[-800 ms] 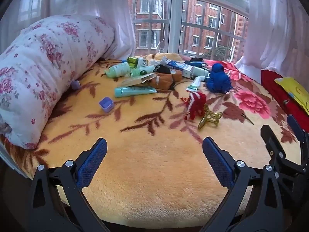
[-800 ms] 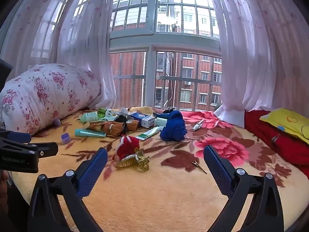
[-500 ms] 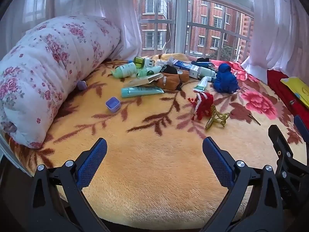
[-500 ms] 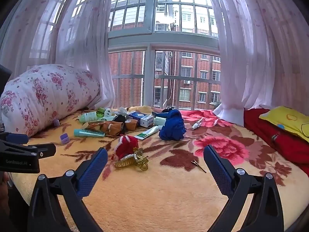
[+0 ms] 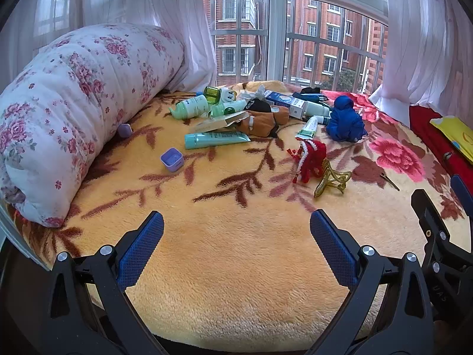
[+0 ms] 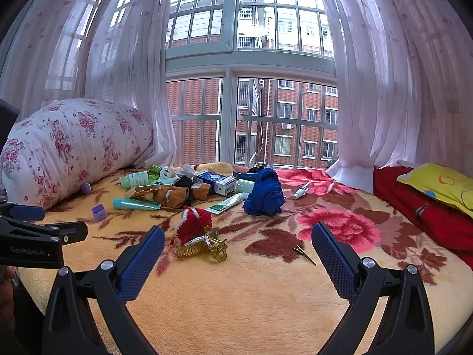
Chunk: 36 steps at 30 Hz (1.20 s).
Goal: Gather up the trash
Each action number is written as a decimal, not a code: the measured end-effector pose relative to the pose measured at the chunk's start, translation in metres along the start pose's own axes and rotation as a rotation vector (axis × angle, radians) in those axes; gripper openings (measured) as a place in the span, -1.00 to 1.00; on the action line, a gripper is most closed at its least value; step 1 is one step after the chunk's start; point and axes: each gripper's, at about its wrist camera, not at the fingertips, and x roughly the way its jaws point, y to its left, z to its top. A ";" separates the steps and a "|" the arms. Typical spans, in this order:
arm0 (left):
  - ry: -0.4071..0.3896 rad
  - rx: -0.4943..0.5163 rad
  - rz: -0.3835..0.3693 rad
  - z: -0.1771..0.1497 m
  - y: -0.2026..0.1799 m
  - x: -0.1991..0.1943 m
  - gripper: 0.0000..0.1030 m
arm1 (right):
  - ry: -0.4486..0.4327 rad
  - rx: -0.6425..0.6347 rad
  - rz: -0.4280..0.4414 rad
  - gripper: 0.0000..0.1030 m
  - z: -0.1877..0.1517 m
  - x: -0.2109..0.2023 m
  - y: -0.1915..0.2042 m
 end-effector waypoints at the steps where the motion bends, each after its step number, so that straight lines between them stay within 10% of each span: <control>1: 0.000 0.000 0.000 0.000 0.000 0.000 0.88 | 0.000 0.000 0.000 0.90 0.000 0.000 0.000; 36: 0.002 0.003 0.005 -0.004 -0.001 0.002 0.88 | -0.004 0.005 0.005 0.90 0.001 -0.001 -0.001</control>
